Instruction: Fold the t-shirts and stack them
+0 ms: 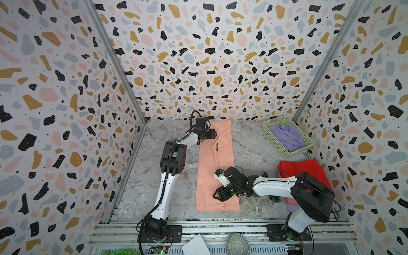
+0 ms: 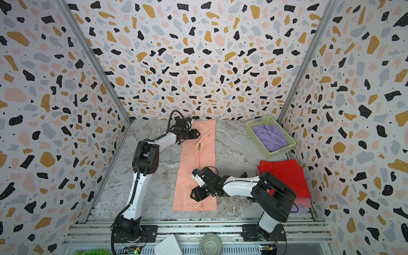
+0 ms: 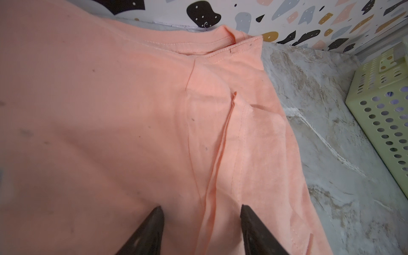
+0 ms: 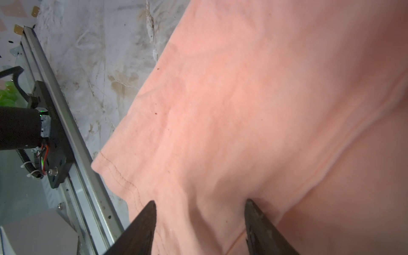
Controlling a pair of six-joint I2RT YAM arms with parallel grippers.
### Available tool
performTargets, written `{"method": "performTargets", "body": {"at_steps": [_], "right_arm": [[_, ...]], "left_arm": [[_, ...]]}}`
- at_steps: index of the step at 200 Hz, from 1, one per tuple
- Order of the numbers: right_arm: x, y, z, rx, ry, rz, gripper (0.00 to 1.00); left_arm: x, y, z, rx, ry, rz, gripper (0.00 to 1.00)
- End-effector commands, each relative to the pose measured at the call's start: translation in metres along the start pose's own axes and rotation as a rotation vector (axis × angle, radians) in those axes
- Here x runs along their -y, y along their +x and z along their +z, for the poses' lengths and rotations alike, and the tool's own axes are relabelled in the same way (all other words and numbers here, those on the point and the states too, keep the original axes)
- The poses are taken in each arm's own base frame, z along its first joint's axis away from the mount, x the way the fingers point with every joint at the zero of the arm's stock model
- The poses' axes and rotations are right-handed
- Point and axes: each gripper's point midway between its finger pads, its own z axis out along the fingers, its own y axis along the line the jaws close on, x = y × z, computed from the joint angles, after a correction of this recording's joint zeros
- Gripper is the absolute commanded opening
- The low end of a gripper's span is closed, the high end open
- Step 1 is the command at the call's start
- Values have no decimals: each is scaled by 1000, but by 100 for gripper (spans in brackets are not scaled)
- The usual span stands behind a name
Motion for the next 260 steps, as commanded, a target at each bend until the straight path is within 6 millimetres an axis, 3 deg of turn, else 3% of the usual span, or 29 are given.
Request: {"method": "performTargets", "body": {"at_steps": [1,31,42,55,73,95,140,175,214,260], "right_arm": [[18,41,-18,-123,100,0,66],[-2,2,-57,67,84,-43,69],[-10,-11,-73,144,66,-45,70],[-16,-21,-89,213,38,-30,71],[-10,-26,-109,283,64,45,73],[10,-15,-123,293,108,173,73],[34,35,-123,219,125,279,73],[49,63,-114,194,134,355,71],[58,82,-112,228,129,442,71],[70,91,-116,271,167,493,71]], "left_arm": [[10,-9,-36,2,-16,-24,59],[53,-44,-113,132,48,21,61],[60,-45,-139,163,44,16,63],[66,-33,-163,162,48,1,63],[68,4,-187,123,43,-45,63],[65,59,-215,74,-1,-110,63],[61,188,-273,-70,-129,-145,61],[65,258,-304,-155,-120,-209,57],[71,311,-309,-244,-103,-242,55],[70,339,-312,-341,-143,-206,55]]}}
